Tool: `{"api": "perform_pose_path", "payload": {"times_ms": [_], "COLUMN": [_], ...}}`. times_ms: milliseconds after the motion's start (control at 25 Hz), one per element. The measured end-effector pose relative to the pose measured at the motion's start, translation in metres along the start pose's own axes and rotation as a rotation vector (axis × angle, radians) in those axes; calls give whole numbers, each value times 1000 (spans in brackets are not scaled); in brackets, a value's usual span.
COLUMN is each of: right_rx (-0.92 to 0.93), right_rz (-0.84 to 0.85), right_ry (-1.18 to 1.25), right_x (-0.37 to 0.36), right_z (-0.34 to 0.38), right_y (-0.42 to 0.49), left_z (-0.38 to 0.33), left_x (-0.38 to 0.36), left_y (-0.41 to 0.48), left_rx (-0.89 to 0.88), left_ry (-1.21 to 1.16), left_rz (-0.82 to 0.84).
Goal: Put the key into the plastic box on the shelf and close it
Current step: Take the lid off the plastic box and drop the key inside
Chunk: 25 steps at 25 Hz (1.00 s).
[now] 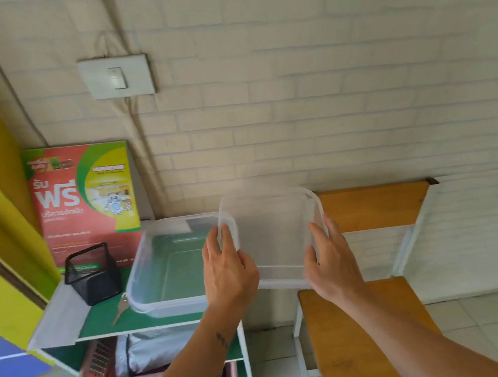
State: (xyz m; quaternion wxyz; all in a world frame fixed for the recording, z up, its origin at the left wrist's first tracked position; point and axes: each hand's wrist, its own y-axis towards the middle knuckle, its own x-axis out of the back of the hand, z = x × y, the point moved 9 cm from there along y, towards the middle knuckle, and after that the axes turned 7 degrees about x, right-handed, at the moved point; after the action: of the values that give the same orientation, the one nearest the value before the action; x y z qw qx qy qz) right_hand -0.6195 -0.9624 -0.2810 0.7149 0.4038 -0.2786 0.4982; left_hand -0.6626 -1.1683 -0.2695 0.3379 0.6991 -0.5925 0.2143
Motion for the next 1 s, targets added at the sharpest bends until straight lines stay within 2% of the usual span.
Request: {"api": "perform_pose_path", "payload": {"times_ms": [240, 400, 640, 1000], "right_rx": [-84, -134, -205, -253], "right_rz": [50, 119, 242, 377], "right_ry": [-14, -8, -40, -157], "right_x": [36, 25, -34, -167], "right_z": [-110, -178, -263, -400], "right_y": [-33, -53, -87, -122], "left_z": [-62, -68, -14, 87], "left_x": [-94, -157, -262, -417], "left_y": [-46, -71, -104, -131], "left_rx": [11, 74, 284, 469], "left_ry": [94, 133, 110, 80], "left_rz": [127, 237, 485, 634]}}
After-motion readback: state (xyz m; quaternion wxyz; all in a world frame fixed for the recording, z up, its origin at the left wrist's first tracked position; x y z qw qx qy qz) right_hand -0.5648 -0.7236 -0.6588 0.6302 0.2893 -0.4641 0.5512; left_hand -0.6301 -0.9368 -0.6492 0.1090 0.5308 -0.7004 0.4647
